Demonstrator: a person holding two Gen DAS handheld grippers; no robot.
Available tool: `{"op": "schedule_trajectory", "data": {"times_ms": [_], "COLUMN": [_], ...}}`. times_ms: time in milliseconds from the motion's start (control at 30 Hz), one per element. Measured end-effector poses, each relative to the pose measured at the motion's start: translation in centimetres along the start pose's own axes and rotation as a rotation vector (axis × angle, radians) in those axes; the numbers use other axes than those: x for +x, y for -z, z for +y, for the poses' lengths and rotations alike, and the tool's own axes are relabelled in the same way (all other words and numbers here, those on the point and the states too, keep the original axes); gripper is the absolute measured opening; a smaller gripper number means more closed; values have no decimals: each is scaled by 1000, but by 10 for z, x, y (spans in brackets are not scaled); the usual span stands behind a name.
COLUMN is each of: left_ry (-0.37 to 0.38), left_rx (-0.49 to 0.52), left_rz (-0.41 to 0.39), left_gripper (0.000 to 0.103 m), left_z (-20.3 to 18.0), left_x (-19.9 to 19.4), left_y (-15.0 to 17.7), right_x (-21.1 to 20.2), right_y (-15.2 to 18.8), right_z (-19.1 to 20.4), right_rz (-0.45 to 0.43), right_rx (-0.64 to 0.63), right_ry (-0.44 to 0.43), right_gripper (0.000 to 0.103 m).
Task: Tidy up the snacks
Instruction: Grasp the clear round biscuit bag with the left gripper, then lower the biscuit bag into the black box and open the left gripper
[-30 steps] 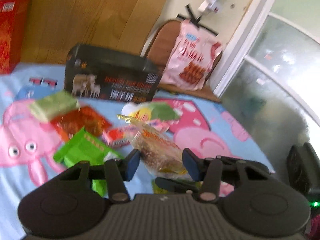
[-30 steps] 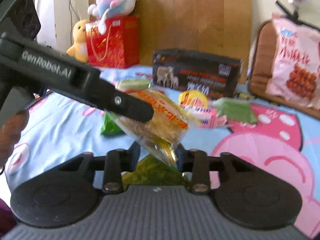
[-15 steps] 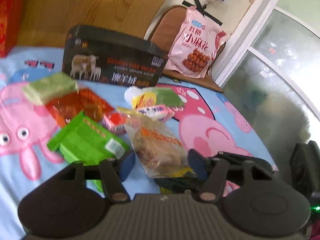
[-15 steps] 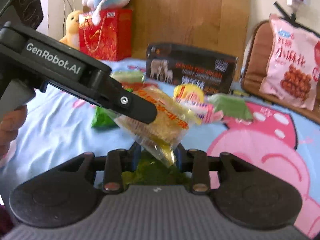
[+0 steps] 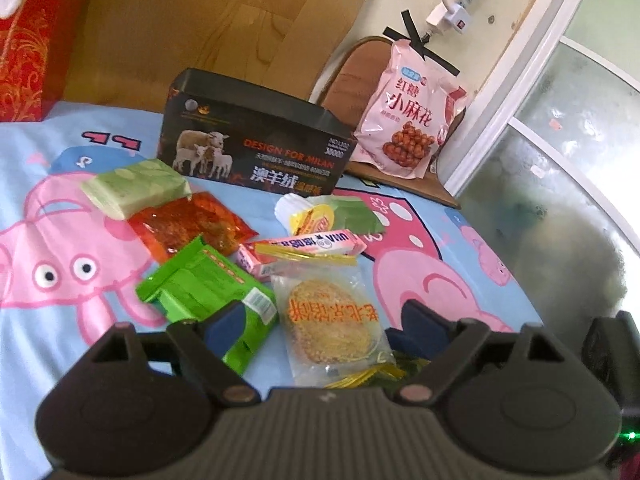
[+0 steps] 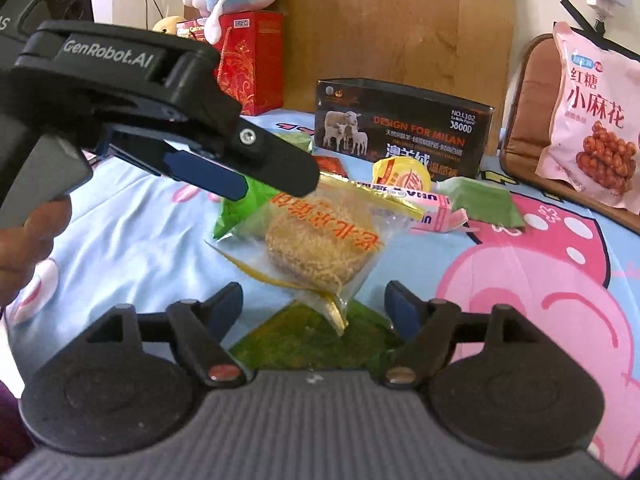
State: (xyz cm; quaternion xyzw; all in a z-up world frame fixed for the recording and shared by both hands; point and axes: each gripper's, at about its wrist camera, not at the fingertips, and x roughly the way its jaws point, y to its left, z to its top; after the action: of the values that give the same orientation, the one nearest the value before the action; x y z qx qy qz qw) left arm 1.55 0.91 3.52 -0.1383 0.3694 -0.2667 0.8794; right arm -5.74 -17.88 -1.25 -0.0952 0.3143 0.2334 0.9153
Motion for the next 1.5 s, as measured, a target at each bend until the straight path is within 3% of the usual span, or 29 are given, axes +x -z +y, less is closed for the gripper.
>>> {"op": "schedule_trajectory", "data": {"times_ms": [333, 567, 700, 767, 933, 1133, 1333, 1400, 1500], "left_ry": [-3, 17, -24, -6, 43, 1, -61, -72, -98], "left_rx": [1, 30, 61, 49, 93, 143, 85, 46, 1], "left_rz": [32, 129, 102, 78, -30, -104, -115, -95, -122], "left_gripper": [83, 59, 53, 52, 52, 55, 71, 72, 72], "left_z": [2, -4, -11, -10, -22, -21, 10, 23, 37], "left_x": [10, 44, 40, 29, 3, 23, 66, 78, 67], "left_y": [-3, 2, 1, -4, -37, -97, -157, -169, -171], "right_x": [-4, 8, 21, 20, -3, 14, 77, 98, 113], "right_y": [2, -7, -11, -15, -36, -85, -143, -156, -161], "right_z": [-2, -14, -14, -13, -21, -39, -73, -80, -88], "right_rz": [-20, -12, -5, -11, -117, -208, -158, -130, -126], "right_rx": [10, 6, 12, 12, 60, 18, 53, 58, 46], "right_ry": [-1, -17, -50, -44, -70, -12, -18, -8, 134], "right_gripper": [86, 86, 81, 71, 71, 71, 72, 72, 73]}}
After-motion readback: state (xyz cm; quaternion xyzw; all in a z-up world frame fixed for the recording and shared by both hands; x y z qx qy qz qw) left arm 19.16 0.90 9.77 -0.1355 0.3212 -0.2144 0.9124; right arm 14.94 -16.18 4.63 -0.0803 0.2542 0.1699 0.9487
